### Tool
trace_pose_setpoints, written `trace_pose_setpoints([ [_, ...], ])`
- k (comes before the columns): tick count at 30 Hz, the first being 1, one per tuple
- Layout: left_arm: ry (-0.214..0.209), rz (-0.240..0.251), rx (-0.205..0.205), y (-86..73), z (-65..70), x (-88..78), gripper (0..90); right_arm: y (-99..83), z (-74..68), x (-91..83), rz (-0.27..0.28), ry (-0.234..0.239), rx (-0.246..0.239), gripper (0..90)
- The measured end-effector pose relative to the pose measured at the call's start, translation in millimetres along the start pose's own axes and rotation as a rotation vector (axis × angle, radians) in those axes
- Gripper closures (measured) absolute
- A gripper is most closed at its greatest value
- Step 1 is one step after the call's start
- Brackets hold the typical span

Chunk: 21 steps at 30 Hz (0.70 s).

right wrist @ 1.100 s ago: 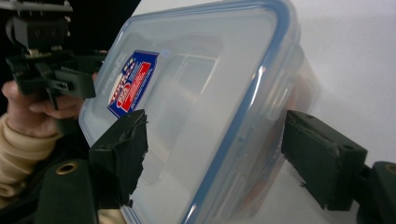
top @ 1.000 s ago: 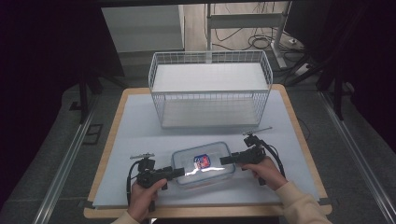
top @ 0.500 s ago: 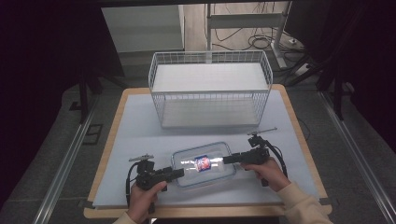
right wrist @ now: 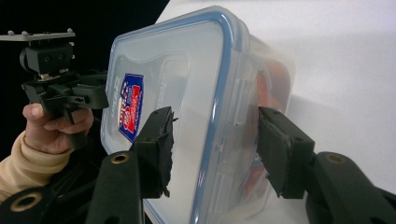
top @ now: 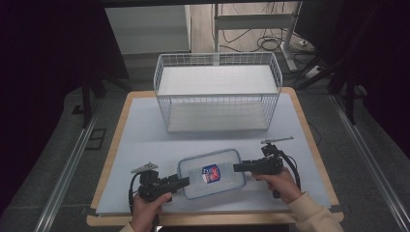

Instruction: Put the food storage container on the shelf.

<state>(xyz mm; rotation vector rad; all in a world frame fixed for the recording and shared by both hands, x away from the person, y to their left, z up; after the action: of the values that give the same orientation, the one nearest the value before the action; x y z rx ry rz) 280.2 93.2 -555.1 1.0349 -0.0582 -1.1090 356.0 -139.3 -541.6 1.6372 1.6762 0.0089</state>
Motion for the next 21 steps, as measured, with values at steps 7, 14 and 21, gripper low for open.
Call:
trace_pose_setpoints([
  [7,-0.003,0.009,0.007,0.8,2.1,-1.3,46.1,-3.9,-3.1,-4.5,0.017,0.003,-0.008,50.5],
  [14,-0.027,0.012,-0.015,0.9,-0.1,-1.2,47.0,-5.0,-3.2,-5.7,0.025,0.012,-0.008,52.1],
  [21,-0.03,0.013,-0.016,0.9,0.3,-2.1,47.9,-6.2,-3.5,-6.3,0.023,0.01,-0.019,52.1],
])
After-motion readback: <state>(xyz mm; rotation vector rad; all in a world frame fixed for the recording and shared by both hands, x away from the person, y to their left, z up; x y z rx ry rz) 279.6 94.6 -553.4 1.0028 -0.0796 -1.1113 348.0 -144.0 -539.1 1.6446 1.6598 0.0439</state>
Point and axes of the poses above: each handheld gripper's, and its own axes: x roughly forward along the jaws, y roughly out of its top, z roughly to its right, the point moved 9 cm from there along x, roughly forward along the jaws, and after that the axes turned 5 degrees about x, right-handed, at the moved point
